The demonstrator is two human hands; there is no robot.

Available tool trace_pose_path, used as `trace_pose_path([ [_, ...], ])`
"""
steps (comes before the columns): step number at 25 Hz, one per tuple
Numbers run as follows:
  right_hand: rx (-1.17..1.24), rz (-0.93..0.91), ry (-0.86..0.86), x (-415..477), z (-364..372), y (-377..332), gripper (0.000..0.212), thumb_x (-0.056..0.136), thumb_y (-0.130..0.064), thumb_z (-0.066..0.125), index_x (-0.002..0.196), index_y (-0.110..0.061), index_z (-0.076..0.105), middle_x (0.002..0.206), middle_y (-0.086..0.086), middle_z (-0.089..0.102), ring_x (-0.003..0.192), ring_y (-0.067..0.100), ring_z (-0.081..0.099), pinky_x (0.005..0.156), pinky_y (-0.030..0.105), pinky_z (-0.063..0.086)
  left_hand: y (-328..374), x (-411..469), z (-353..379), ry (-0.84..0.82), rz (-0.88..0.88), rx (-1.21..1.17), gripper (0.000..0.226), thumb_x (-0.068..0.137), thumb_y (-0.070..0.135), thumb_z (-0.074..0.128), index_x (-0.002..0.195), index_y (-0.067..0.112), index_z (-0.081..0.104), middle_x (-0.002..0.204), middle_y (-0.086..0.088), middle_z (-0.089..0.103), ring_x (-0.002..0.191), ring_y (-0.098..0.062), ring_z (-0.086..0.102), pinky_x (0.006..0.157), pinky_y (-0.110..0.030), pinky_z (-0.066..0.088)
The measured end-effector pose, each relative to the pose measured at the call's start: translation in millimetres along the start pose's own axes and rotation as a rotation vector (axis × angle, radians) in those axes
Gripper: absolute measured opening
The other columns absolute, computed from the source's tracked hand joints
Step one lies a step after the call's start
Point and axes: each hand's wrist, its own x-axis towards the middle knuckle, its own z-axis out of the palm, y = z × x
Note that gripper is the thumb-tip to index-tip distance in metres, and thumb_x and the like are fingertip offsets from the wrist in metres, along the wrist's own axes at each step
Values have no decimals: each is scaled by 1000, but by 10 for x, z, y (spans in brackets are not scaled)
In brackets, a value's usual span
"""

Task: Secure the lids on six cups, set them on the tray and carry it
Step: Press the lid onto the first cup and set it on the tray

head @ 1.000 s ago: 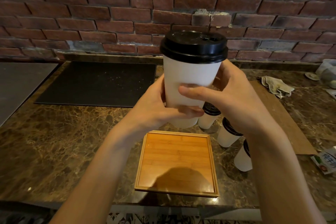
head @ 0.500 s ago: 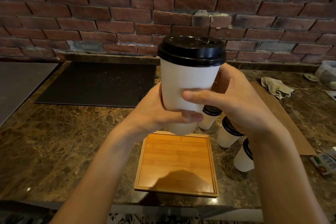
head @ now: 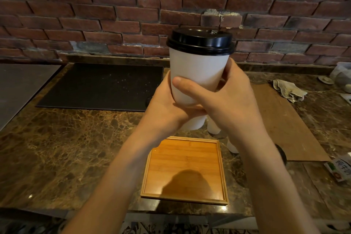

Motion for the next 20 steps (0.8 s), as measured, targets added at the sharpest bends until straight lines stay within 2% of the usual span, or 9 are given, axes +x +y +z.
trace_pose_path([
  [4,-38,-24,74,-39,89,12,87,62,-56,78,136,-27,44,118,-15,57,108,1,56,84,27,56,-61,19,-7,-9,-3,85,67,72,11,76,133,9,47,109,10,61,98,12,59,71,-2,45],
  [7,-38,-6,42,-3,49,-6,82,62,-53,80,132,-27,46,117,-14,58,107,4,57,85,33,57,-84,8,-24,-9,-33,42,69,68,8,80,127,23,47,108,13,62,97,11,60,69,-4,47],
  [10,16,-7,-17,38,-23,-18,75,66,-46,83,129,-27,49,114,-13,60,103,4,60,81,31,59,-44,8,-61,-31,-36,23,69,59,20,84,114,39,46,100,23,63,96,13,59,66,-3,47],
  [12,58,-4,-62,56,-65,-24,73,66,-44,84,128,-27,50,113,-13,61,101,2,62,79,28,60,8,8,-94,-83,-54,11,66,55,33,79,111,40,46,98,26,63,96,11,59,66,-3,47],
  [15,104,-16,-133,78,-126,-13,71,66,-43,84,127,-26,52,112,-12,63,101,3,63,78,25,59,51,-5,-118,-141,-54,-15,60,57,31,77,108,39,46,93,35,62,94,12,59,65,-4,47],
  [17,139,-32,-192,86,-163,10,66,65,-39,82,124,-28,53,111,-10,65,102,4,64,76,23,57,48,-20,-119,-164,-50,-32,63,60,23,82,110,37,47,95,32,63,95,9,60,66,-6,48],
  [20,234,-25,-304,99,-220,36,59,66,-29,80,120,-27,55,108,-9,68,102,7,66,76,22,55,39,-33,-139,-238,-73,-73,70,64,15,83,123,30,48,106,17,65,103,-4,62,75,-14,52],
])
